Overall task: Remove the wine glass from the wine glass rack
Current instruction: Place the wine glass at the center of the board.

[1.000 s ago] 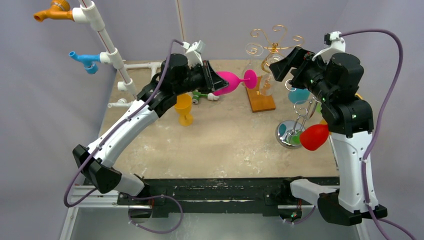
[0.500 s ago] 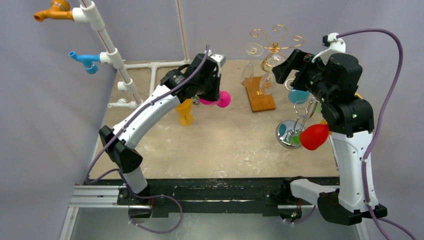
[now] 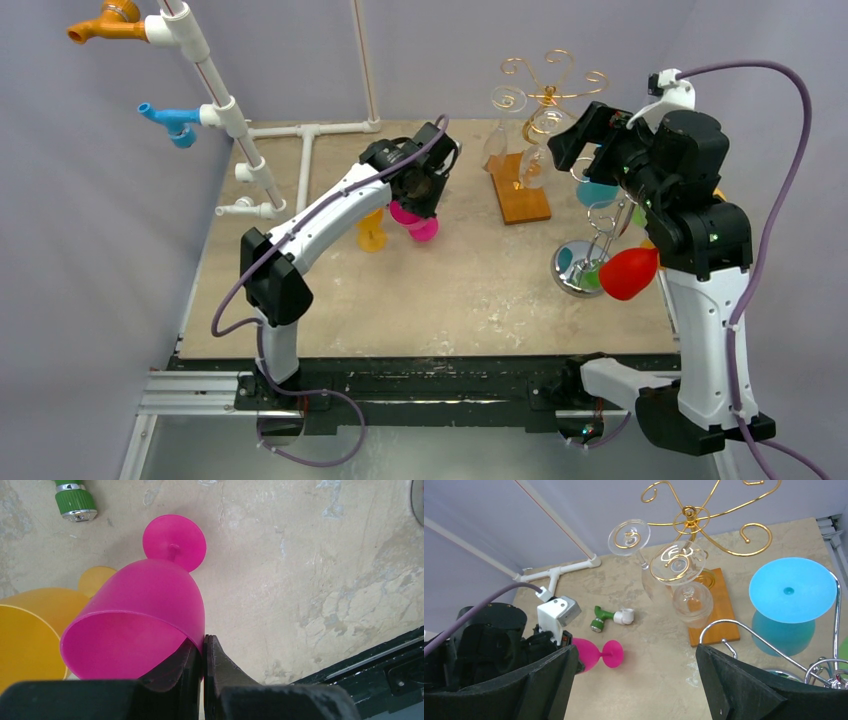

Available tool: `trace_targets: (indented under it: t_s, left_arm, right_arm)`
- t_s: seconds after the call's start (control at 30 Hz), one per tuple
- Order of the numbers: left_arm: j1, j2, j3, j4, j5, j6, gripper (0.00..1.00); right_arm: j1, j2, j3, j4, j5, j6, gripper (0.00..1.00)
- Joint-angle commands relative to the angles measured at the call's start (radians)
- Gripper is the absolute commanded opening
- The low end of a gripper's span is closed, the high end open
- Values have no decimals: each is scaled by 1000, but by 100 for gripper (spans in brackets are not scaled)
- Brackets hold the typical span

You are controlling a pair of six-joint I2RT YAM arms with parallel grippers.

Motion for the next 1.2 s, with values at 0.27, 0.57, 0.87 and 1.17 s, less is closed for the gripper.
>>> trace_targets:
  t_s: [0.27,0.57,0.87,1.17]
  left_arm:
    - [0,68,48,-35,-21,75,0]
    - [-1,95,67,-22,-37,78,15]
    - [-1,139,120,-35,-91,86,32]
    - [-1,112,130,27,-43,89,52]
  right_arm:
    - [-1,-17,-2,18,10,-12,99]
    - [-2,-15,3,10,10,-12,99]
    - [-2,-11,17,7,16,-22,99]
    - [-2,-1,37,-19,69,-24,99]
